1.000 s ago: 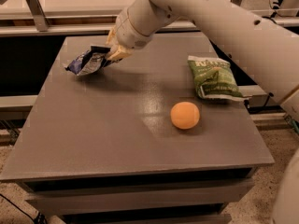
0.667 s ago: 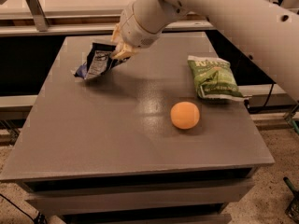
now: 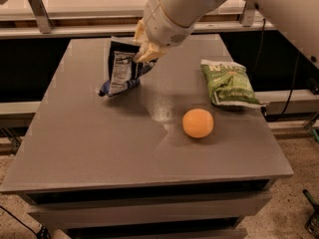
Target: Move blue chip bag near orange
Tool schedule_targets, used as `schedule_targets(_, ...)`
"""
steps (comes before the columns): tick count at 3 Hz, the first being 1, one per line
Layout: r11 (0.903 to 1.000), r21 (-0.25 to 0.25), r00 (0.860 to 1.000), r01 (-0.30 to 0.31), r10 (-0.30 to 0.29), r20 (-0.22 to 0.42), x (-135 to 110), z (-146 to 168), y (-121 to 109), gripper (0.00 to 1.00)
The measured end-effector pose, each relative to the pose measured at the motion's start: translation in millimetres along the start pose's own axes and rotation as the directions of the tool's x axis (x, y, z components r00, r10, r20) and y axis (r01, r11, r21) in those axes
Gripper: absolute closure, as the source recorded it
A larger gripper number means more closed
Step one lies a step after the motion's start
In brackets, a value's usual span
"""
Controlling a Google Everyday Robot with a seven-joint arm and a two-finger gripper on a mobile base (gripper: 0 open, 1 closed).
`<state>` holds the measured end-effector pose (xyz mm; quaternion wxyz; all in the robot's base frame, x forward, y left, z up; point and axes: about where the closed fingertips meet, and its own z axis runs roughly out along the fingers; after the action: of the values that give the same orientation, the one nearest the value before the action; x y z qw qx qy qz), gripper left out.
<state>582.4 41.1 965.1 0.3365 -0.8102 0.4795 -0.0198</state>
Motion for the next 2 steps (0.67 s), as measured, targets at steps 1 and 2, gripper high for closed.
schedule_targets(1,0.9997,0.003,0.999,-0.024,0.025,-0.020,13,-19,12,1.00)
schedule_targets(2,0.9991,0.015,0.999,-0.040,0.040,-0.017,28,-26,18,1.00)
